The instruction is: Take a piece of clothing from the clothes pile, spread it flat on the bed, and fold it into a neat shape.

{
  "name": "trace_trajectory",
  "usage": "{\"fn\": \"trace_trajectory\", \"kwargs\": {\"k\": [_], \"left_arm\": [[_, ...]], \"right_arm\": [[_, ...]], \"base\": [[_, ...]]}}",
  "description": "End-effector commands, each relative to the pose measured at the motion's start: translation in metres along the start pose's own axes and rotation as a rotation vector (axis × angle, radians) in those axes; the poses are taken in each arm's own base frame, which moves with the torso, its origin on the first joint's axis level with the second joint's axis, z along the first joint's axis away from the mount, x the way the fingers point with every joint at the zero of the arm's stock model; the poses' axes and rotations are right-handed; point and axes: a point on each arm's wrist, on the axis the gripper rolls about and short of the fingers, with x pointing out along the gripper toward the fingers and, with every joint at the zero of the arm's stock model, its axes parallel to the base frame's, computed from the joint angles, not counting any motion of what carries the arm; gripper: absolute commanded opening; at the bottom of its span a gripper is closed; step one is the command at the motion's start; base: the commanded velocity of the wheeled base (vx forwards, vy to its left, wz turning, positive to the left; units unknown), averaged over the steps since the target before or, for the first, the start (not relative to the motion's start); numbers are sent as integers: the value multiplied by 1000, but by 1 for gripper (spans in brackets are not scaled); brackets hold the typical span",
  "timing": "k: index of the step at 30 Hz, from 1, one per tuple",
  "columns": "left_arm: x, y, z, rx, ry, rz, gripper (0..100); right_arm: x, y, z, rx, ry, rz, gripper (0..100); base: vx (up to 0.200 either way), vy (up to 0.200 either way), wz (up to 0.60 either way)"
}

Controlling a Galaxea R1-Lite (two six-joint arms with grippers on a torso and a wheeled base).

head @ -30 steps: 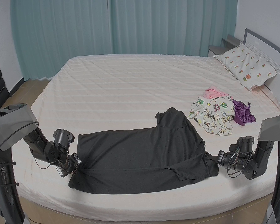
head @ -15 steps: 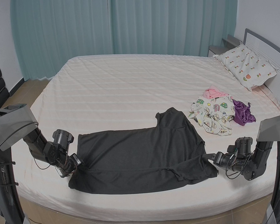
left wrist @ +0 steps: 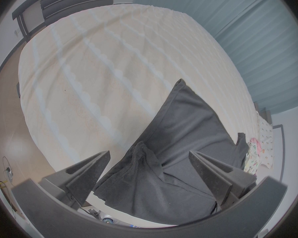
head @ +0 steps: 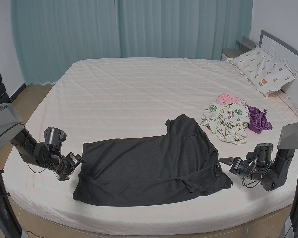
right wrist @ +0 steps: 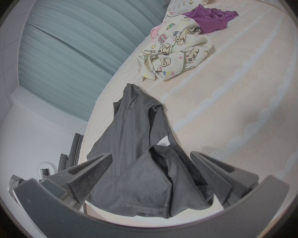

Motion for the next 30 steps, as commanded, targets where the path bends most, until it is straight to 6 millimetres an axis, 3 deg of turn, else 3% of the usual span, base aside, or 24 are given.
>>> {"fn": "trace_trajectory", "kwargs": {"k": [1, 9, 21, 30], "left_arm": [[-12, -2, 6, -9, -29, -28, 100], [-13, -5, 9, -30, -39, -38, 100], [-12, -5, 11, -43, -41, -38, 100], [-10, -4, 10, -43, -35, -39, 100]], "right_arm": [[-3, 4, -1, -5, -1, 9, 100], [-3, 4, -2, -6, 5, 7, 100], [-2, 5, -4, -8, 12, 9, 100], [-2, 4, -5, -12, 17, 7, 100]], "base": [[0, 0, 0], [0, 0, 0], [200, 0, 0], [0, 0, 0]]}}
